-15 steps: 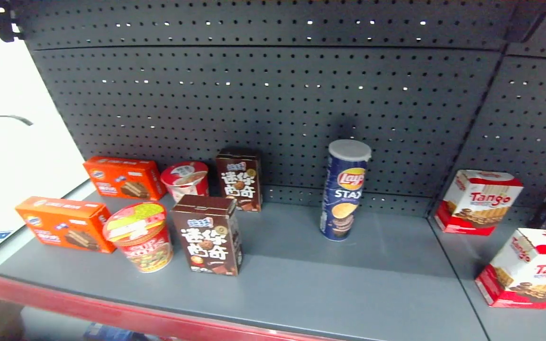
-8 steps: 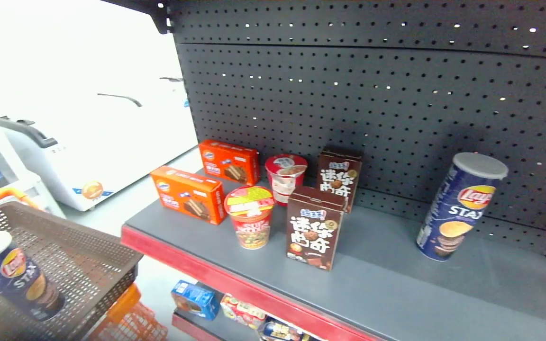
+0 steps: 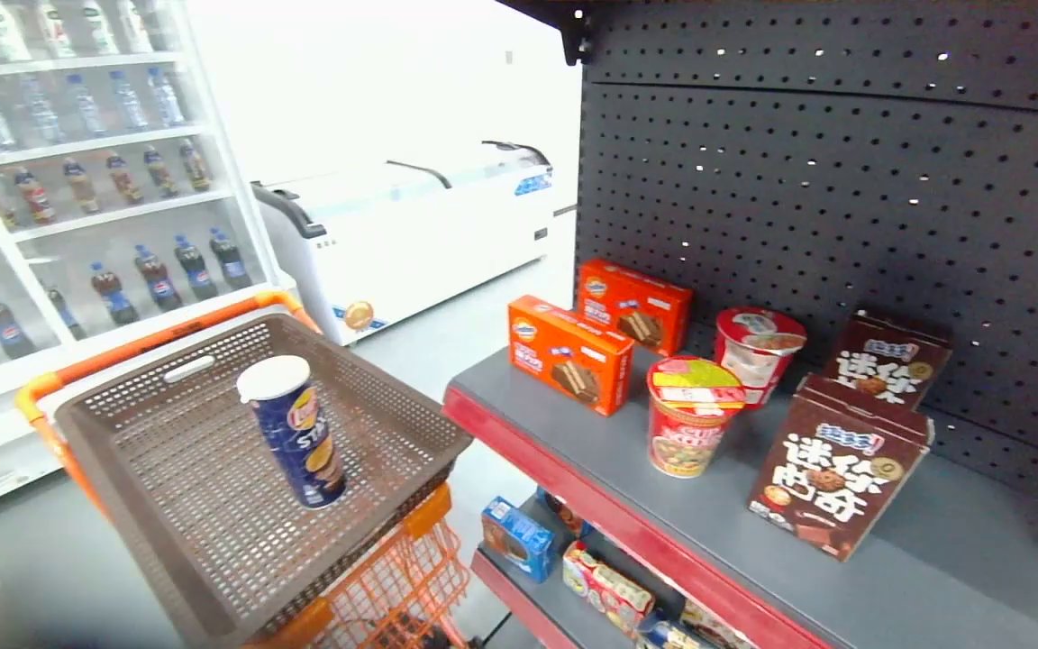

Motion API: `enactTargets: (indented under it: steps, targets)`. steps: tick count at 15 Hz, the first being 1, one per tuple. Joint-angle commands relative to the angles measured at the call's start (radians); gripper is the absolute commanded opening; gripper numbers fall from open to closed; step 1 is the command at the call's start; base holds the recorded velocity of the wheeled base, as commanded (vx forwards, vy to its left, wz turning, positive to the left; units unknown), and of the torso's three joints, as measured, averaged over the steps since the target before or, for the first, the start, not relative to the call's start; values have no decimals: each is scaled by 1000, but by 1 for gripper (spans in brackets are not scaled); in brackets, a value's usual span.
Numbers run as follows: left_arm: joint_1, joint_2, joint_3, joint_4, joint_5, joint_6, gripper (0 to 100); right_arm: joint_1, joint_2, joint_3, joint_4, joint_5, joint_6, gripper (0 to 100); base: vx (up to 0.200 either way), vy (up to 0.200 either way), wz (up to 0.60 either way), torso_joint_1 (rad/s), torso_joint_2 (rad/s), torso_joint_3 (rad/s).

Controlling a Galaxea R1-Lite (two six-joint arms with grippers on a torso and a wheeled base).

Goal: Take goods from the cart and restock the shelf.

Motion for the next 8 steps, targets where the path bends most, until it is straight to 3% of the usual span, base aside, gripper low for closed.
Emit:
enactTargets:
  steps: [1,6,8]
  targets:
    - [0,2,0,0,0,1,100,0,0,0,0,1,1,100,0,0,0,0,0,0]
    - [0,0,0,0,3,4,100,0,0,0,0,1,1,100,0,0,0,0,0,0]
    - [0,11,-69,8,68,6,100,0,0,0,0,1,1,100,0,0,0,0,0,0]
